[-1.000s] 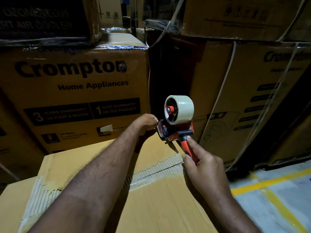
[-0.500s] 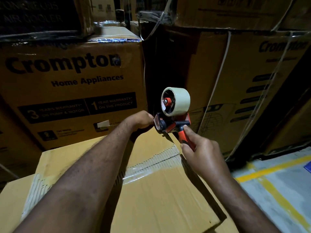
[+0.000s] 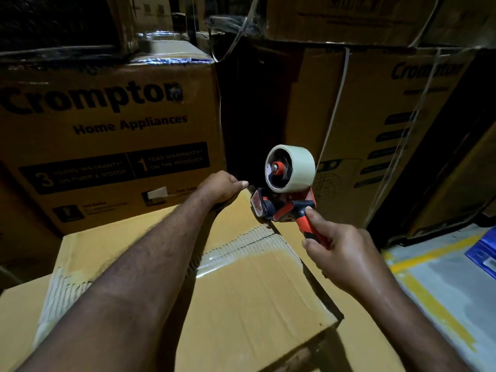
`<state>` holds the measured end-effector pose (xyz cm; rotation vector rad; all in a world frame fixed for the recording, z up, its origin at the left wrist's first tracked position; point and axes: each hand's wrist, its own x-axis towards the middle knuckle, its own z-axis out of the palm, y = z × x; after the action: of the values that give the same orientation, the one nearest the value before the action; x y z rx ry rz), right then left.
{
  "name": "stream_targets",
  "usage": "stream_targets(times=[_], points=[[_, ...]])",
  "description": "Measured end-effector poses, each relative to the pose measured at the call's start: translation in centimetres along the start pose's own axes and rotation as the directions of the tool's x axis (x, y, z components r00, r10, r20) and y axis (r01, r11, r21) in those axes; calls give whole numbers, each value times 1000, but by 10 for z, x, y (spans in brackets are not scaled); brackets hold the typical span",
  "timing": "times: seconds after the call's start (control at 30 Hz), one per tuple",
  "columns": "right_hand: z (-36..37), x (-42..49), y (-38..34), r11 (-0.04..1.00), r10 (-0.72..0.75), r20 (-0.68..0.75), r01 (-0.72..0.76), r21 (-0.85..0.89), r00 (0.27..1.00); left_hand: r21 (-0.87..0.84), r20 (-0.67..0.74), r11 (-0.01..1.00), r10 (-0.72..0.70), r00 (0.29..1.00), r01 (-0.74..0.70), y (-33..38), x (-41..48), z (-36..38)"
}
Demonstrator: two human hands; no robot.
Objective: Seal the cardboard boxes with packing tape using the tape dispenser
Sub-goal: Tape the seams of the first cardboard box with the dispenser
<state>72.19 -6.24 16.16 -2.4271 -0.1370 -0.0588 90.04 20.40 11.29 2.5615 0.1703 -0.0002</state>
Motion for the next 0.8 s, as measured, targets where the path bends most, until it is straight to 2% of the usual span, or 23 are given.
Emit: stream_targets(times=[0.07, 0.13, 0.2, 0.23, 0.33, 0.43, 0.8], points=[[0, -5, -2, 999, -17, -13, 17, -32, 1000, 109, -73, 994, 23, 997, -15, 9, -7, 4], [1, -5, -4, 999, -31, -21, 30, -36, 999, 280, -148, 955, 143, 979, -98, 20, -12, 10], [-1, -3, -5, 999, -29, -9, 28, -27, 1000, 311, -70, 922, 265, 962, -231, 26, -16, 19], [-1, -3, -5, 1000, -24, -1, 24, -15, 1000, 292, 8, 920, 270, 963, -260, 25, -16, 22], [0, -4, -3, 1000, -17, 13, 17, 22, 1000, 307, 148, 929, 170, 974, -208, 18, -10, 22], [-4, -8, -5, 999, -29, 12, 29, -30, 1000, 323, 233, 925, 125, 964, -198, 19, -7, 19], [-23, -45, 7, 992, 1, 39, 4, -124, 999, 348, 210, 923, 92, 973, -163, 28, -23, 17]])
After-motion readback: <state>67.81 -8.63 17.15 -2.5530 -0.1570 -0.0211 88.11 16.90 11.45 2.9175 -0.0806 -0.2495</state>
